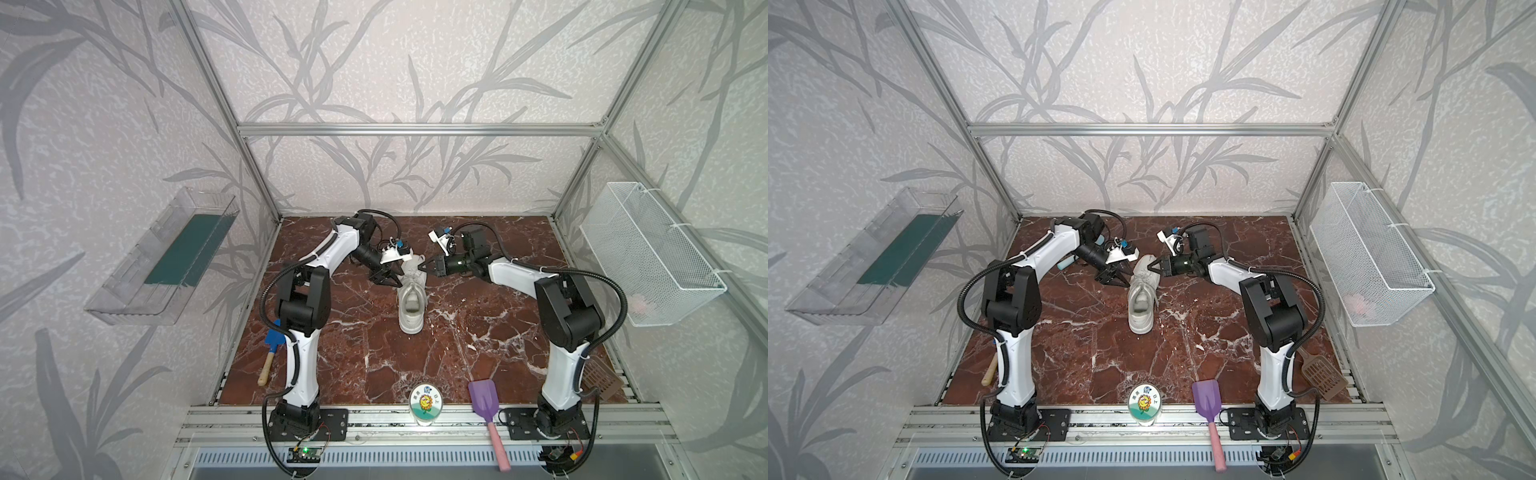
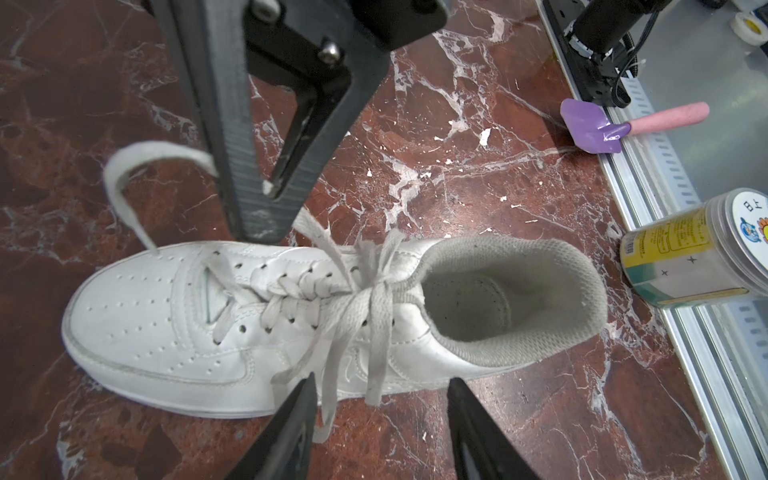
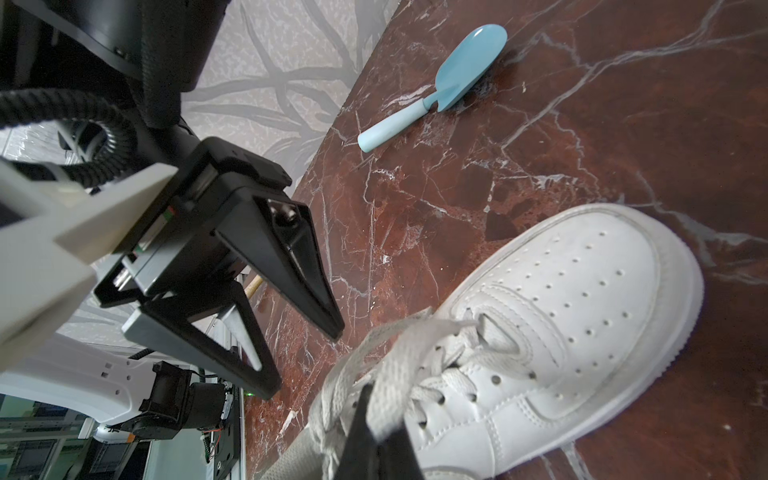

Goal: Tie the shoes

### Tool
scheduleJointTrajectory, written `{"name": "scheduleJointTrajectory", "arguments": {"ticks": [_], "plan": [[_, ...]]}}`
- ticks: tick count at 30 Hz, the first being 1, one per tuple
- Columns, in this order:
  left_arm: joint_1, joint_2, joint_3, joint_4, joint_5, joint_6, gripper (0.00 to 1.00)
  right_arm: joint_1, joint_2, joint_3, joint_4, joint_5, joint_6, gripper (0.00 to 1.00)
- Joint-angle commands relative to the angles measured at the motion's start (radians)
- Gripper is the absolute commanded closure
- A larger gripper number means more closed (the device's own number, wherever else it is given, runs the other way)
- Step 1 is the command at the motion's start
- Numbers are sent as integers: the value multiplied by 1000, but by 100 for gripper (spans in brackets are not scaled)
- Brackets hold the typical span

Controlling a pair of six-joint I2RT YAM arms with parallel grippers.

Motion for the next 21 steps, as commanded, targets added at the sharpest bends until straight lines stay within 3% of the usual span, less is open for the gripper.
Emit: {"name": "scheduleJointTrajectory", "arguments": {"ticks": [1,15,21], "plan": [[-9,32,57,-42,0,52,47,0,-11,8,-5,-23,1,100],[-12,108,135,-42,-11,60,50,0,-6,20,-27,-34,-13,100],[-17,143,175,-85,4,81,57,0,-9,18,-36,-38,-21,100]]}}
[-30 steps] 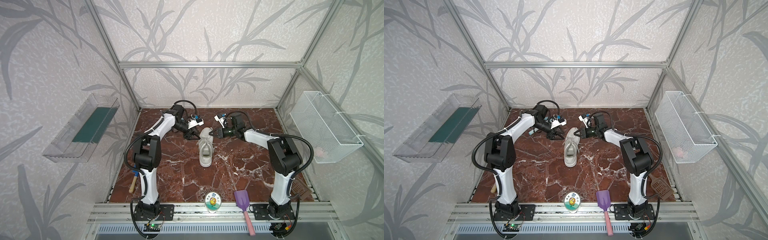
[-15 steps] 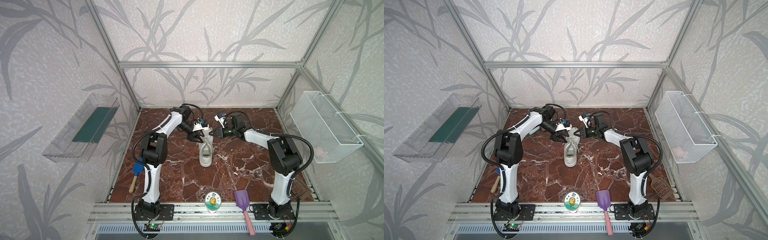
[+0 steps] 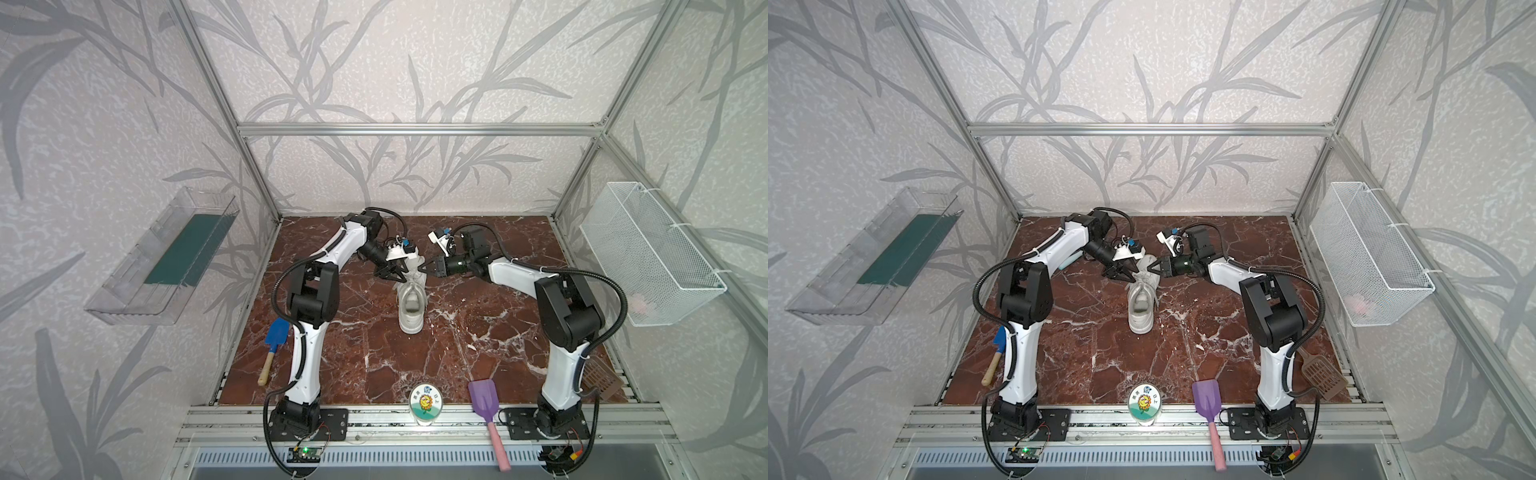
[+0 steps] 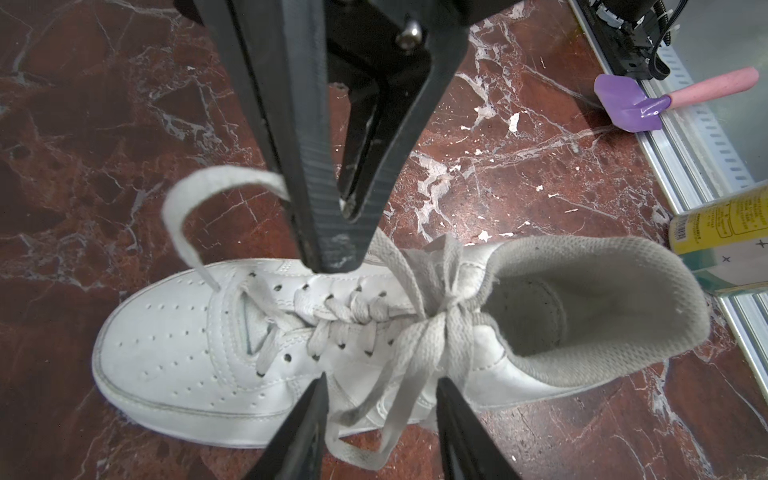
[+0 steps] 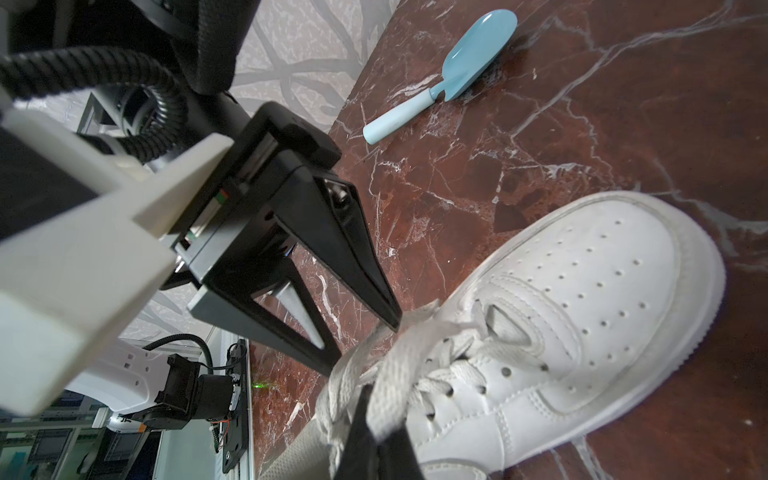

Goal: Tie the shoes

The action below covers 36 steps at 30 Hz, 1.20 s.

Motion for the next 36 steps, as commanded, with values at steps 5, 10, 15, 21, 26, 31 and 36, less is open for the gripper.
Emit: {"name": "scheduleJointTrajectory", "arguments": {"ticks": [5,10,15,21,26,31,36], "plan": [[-12,17,18,-77,8,55,59,0,-9,20,-14,-20,-15,100],[-13,13,16,-87,-4,59,83,0,-21,16,-16,-19,-17,100],[-13,-8,15,-95,-21,50,100,-2,-31,4,-20,-14,-23,100],[-13,-78,-49,-78,-53,48,100,-5,-67,-30,-8,28,-15,100],[-10,-151,-151,-26,-82,24,100,-8,-91,-73,47,37,10,100],[-9,-200,-231,45,-93,-4,100,-13,-120,-103,50,58,2,100],[-7,-210,-244,71,-84,-20,100,-29,-155,-129,47,78,-6,100]]}}
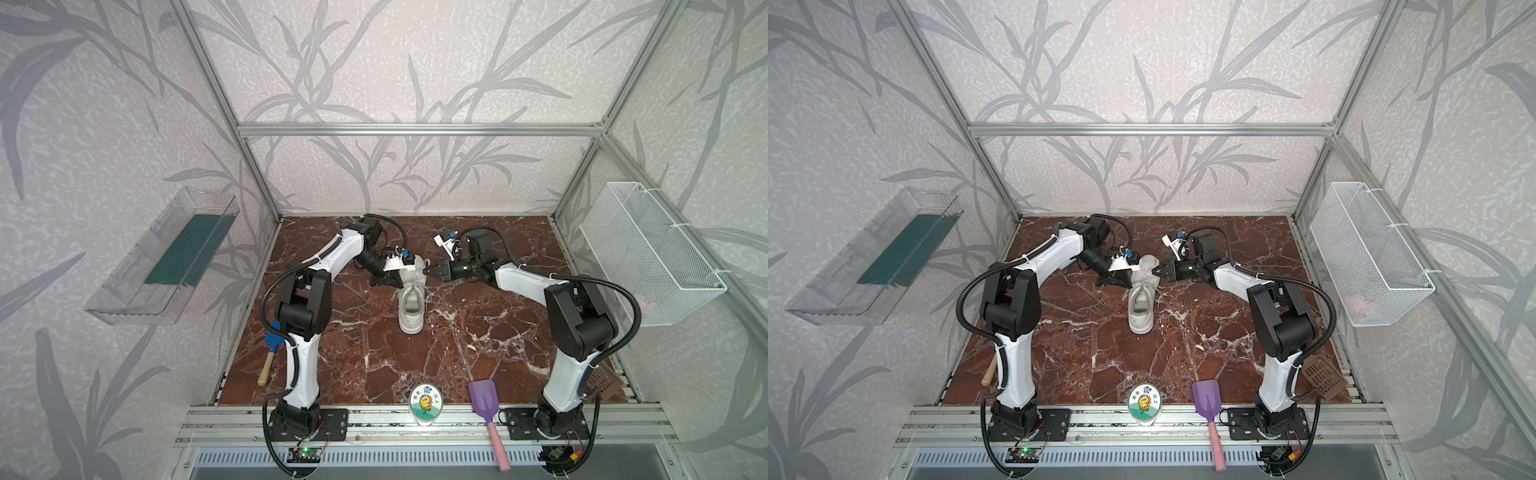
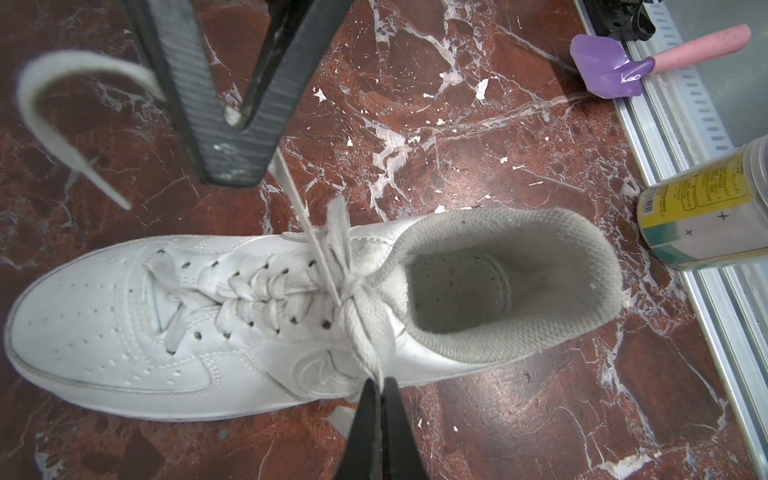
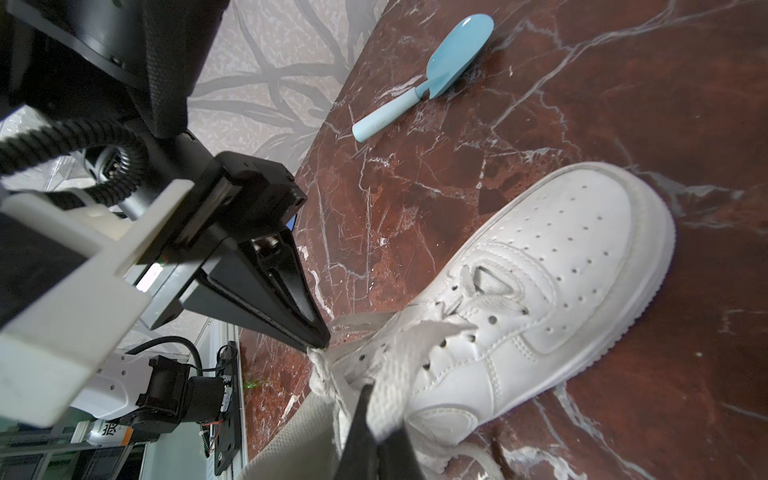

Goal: Tie the shoes

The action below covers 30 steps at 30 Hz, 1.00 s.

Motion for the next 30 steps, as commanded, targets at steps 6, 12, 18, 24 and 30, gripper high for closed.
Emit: {"name": "scheduleJointTrajectory", "arguments": {"ticks": [6,12,18,24,30], "plan": [[5,-23,1,0,-21,-5,100,-40,-73,-43,20,34,-10,100],[10,-11,15,-4,-27,-6,100,-59,-85,-56,15,37,-14,100],[10,-8,18,-3,-28,-5,100,-70,-86,-64,-1,44,-15,100],[7,9,37,-1,-22,9,100,-71,4,3,-117,0,-14,100],[5,19,64,-15,-22,9,100,-73,62,47,-169,-37,-3,78]]}}
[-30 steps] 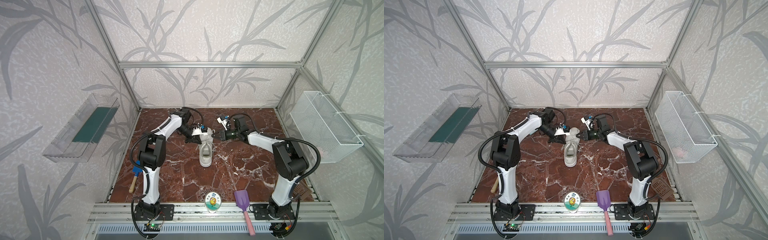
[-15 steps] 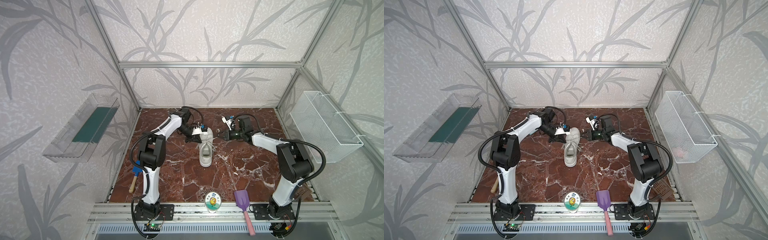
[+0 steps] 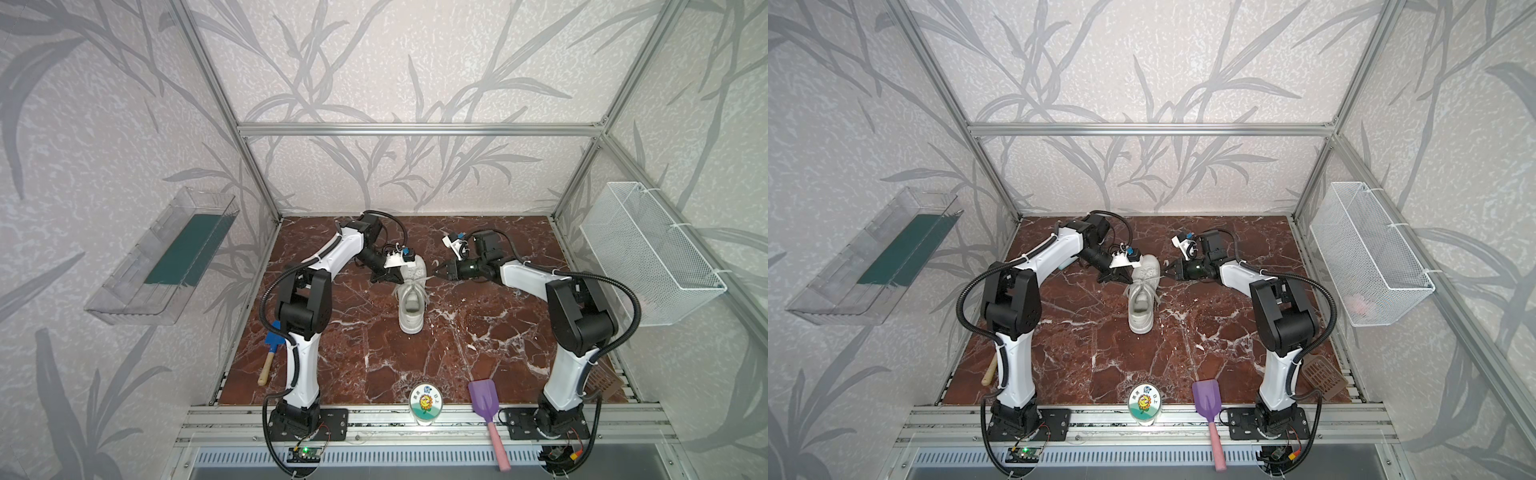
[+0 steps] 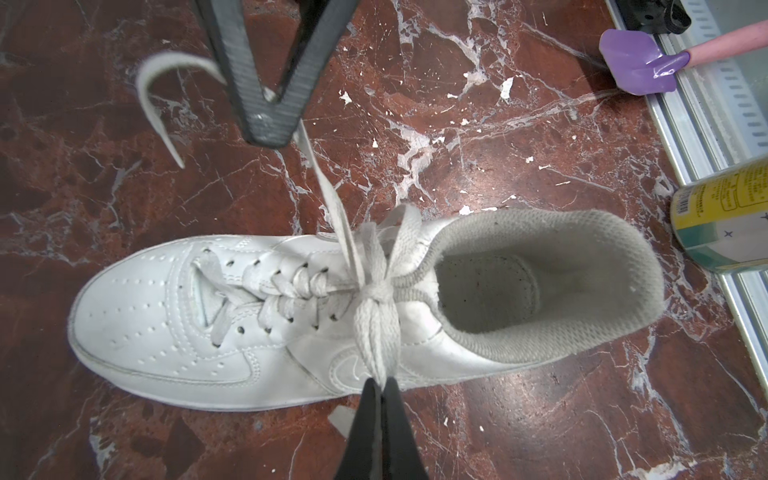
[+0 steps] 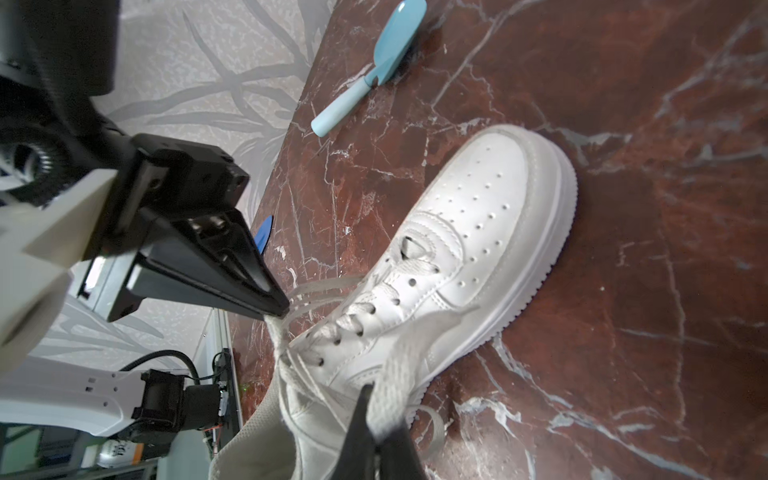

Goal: Tie the shoes

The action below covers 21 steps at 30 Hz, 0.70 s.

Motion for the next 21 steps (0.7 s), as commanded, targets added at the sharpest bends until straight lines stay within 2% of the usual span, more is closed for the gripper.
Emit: {"name": "scheduleJointTrajectory", "arguments": {"ticks": [1,2,6,13,17,21], "plan": [[2,12,32,-40,-3,23,100,-12,11,28,-62,-33,-6,67],[2,12,32,-40,0,23,100,-17,9,27,-76,-29,-12,59],[2,13,36,-51,7,22,100,-47,-31,-10,-100,-33,-35,49],[2,17,30,-54,5,31,100,-2,-81,33,-276,-105,-322,49],[2,18,21,-45,6,26,100,67,-66,102,-393,-51,-496,51],[0,18,6,-34,17,26,100,123,-36,154,-440,45,-609,53]]}}
